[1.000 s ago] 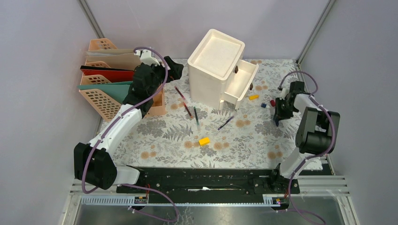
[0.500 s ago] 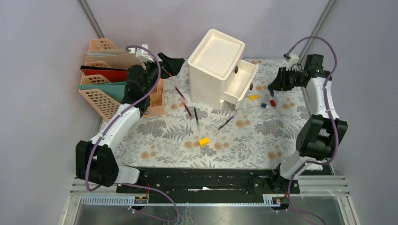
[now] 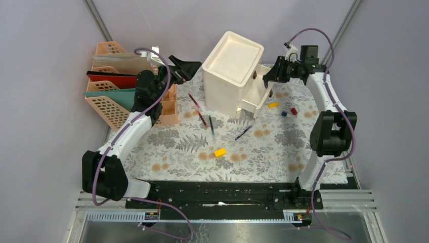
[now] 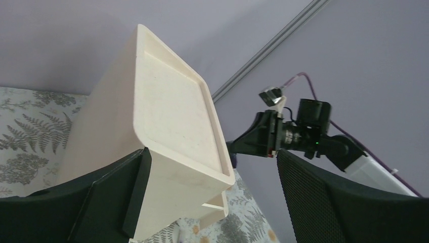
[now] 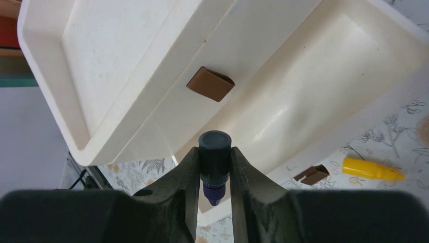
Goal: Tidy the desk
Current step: Pick up the stationery from the center of the board, then place the stationery in the drawer.
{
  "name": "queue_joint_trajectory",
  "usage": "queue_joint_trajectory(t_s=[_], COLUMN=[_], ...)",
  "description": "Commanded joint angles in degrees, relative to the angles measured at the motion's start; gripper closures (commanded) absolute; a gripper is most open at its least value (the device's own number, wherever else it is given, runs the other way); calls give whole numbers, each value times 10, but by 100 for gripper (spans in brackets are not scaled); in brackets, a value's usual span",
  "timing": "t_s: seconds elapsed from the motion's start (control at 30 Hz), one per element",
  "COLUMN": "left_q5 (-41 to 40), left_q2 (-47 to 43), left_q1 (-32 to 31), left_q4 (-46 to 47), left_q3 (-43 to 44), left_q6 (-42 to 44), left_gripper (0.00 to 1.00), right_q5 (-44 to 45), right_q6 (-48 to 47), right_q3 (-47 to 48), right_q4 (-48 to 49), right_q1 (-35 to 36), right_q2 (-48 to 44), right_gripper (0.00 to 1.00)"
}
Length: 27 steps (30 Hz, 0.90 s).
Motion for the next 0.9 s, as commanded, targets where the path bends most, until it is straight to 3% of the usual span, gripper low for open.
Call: queue_joint_trajectory(t_s=[0.0,0.5,0.73,0.87], left_q5=[21,25,26,30], left_q2=[3,1,2,2], left_q1=[3,3,3,3], left_q4=[39,18,13,6], left_q3=[7,6,5,12], left_q6=[-30,-37,-37,-30], left_gripper=[1,1,1,1], right_q5=[39,76,82,78], right_q6=[63,63,51,16], right_q3=[33,29,30,51], right_q4=[37,36,33,17], right_q1=[17,36,40,40], right_q2=[18,43,42,42], right_gripper=[84,67,42,35])
